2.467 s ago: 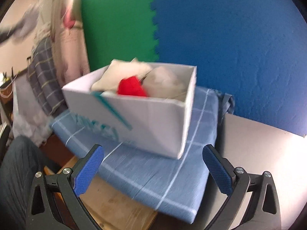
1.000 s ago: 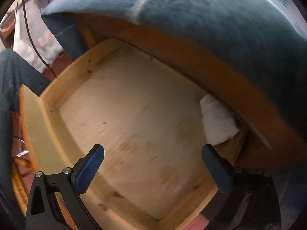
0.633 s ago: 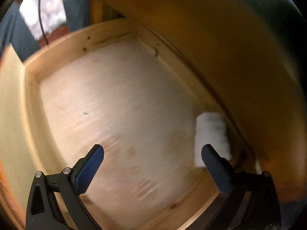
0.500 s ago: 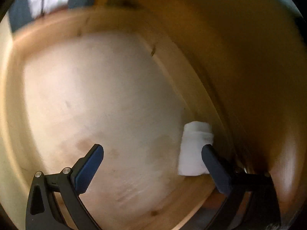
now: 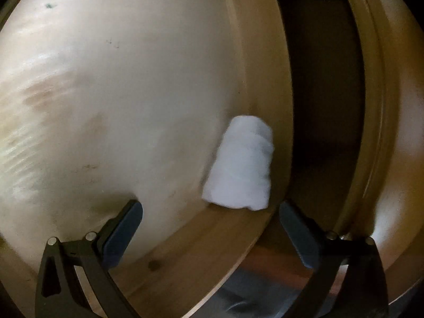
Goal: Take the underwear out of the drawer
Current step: 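Carry grey sock over box with left gripper while right gripper reaches into drawer, then hold grey sock over box with left gripper while right gripper grasps white sock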
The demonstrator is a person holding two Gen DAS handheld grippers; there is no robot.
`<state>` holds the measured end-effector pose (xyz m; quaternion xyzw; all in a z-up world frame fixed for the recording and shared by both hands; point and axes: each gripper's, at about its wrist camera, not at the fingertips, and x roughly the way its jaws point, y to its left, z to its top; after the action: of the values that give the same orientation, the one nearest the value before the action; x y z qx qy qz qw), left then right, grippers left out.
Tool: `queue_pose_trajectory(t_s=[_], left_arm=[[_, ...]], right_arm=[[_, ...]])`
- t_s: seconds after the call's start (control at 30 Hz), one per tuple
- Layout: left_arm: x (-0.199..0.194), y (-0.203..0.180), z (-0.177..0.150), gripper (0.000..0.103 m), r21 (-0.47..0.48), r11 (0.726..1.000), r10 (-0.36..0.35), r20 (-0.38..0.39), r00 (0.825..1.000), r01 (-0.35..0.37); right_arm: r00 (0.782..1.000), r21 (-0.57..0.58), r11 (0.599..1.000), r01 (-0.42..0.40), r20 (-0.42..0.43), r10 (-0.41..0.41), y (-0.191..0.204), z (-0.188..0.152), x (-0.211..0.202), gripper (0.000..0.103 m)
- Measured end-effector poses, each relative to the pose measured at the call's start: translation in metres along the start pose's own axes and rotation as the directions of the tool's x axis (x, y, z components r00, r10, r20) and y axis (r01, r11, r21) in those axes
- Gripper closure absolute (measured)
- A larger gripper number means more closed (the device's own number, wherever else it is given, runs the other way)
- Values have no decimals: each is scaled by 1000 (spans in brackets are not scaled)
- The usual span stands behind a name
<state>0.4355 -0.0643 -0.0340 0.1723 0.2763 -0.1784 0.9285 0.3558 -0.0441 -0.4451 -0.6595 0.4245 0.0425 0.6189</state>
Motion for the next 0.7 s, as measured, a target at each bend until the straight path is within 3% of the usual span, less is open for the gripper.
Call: queue_pose_trajectory(t_s=[0.1, 0.13, 0.33, 0.4, 0.43, 0.47, 0.53, 0.57, 0.63, 0.7], left_arm=[[4, -4, -5, 81, -16, 1000, -11, -16, 1000, 10], [4, -4, -6, 81, -21, 1000, -14, -21, 1000, 13], [6, -8, -19, 81, -32, 999, -29, -31, 999, 28], [5, -6, -22, 80, -46, 998, -33, -27, 999, 32], [4, -6, -22, 80, -46, 998, -37, -24, 999, 36], [3, -5, -22, 80, -46, 998, -41, -20, 999, 40], [0, -2, -24, 80, -60, 997, -44, -13, 999, 44], [0, 0, -25, 80, -68, 997, -47, -11, 999, 46], [-3, 3, -27, 80, -79, 996, -47, -5, 999, 47], [-7, 9, -32, 80, -97, 994, -54, 3, 999, 54]], right_arm=[[992, -52, 991, 125, 12, -125, 10, 12, 3, 0], [980, -123, 973, 197, 28, -195, 19, 18, 5, 1], [946, -260, 911, 321, 126, -298, 34, 25, 4, 2], [913, -369, 837, 405, 115, -392, 47, 24, 12, 1], [922, -404, 833, 379, 91, -376, 53, 20, 14, 3], [954, -410, 864, 293, 66, -292, 53, 18, 11, 4], [978, -344, 916, 205, 46, -202, 41, 23, 1, 3], [993, -291, 949, 118, 19, -118, 30, 28, -8, 3], [995, -265, 959, -98, -27, 94, 18, 36, -25, 3], [975, -194, 956, -222, -44, 217, 6, 48, -35, 2]])
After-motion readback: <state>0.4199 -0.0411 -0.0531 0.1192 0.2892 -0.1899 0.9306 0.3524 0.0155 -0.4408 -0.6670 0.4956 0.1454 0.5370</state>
